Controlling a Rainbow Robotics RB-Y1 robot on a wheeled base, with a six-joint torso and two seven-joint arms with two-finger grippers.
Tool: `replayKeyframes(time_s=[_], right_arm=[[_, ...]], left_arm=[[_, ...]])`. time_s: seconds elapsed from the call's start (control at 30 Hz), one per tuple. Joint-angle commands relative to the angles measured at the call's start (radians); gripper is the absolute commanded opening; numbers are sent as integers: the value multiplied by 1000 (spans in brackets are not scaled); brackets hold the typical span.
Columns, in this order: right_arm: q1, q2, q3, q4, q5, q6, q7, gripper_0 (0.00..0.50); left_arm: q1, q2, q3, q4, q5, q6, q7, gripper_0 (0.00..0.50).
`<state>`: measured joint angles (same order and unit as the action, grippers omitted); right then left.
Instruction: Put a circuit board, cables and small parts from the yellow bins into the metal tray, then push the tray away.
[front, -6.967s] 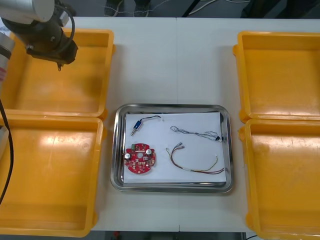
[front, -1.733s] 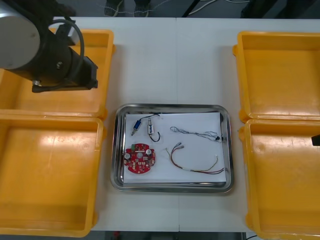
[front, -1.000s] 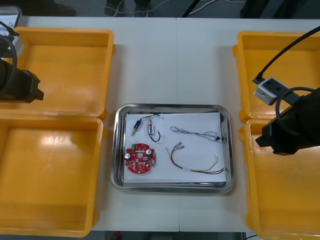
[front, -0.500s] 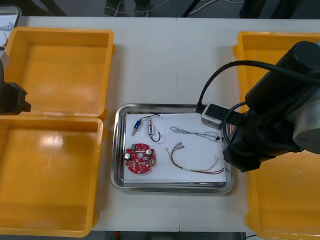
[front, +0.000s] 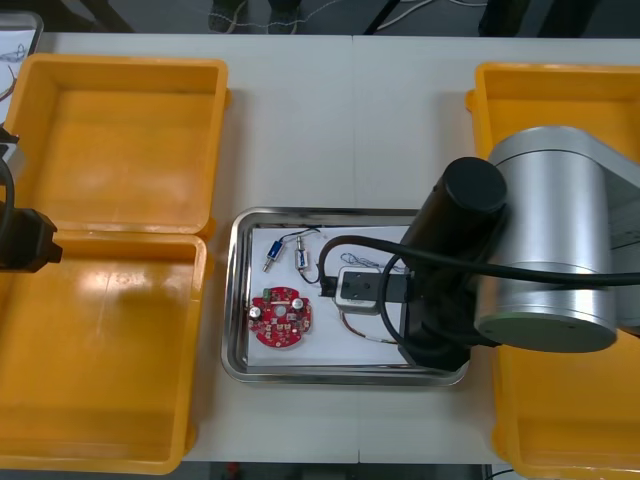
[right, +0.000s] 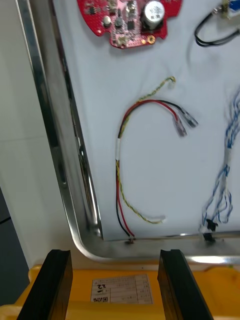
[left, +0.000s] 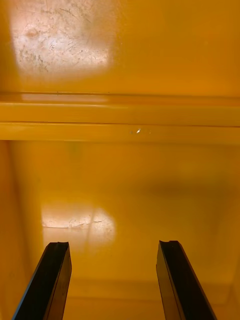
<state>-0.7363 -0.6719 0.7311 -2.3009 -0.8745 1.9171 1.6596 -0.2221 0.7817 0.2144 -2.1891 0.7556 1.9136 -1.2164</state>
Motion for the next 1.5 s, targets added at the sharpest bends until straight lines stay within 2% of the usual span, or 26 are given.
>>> replayKeyframes(time_s=[0.03,0.2,0.33,0.47,0.7,1.07,1.5], right_arm=[[-32,104,44,61,29,3,60,500],[-32,160,128,118,95,3,60,500],[-32,178,240,120,207,-18,46,500],[-32,192,314,124,275,-27,35,500],[-26,219,381,166,310,-56,23,500],[31,282,384,247,371,-99,17,500],[101,285,384,279,423,-158,23,500]], left_arm=[[23,45,26,-44,10,6,-48,500],[23,44,26,-49,10,6,-46,500],[23,44,26,-49,10,6,-46,500],[23,44,26,-49,10,6,-46,500],[23,44,26,-49,10,6,-46,500],[23,44,26,-49,10,6,-46,500],[23,44,26,-49,10,6,-46,500]])
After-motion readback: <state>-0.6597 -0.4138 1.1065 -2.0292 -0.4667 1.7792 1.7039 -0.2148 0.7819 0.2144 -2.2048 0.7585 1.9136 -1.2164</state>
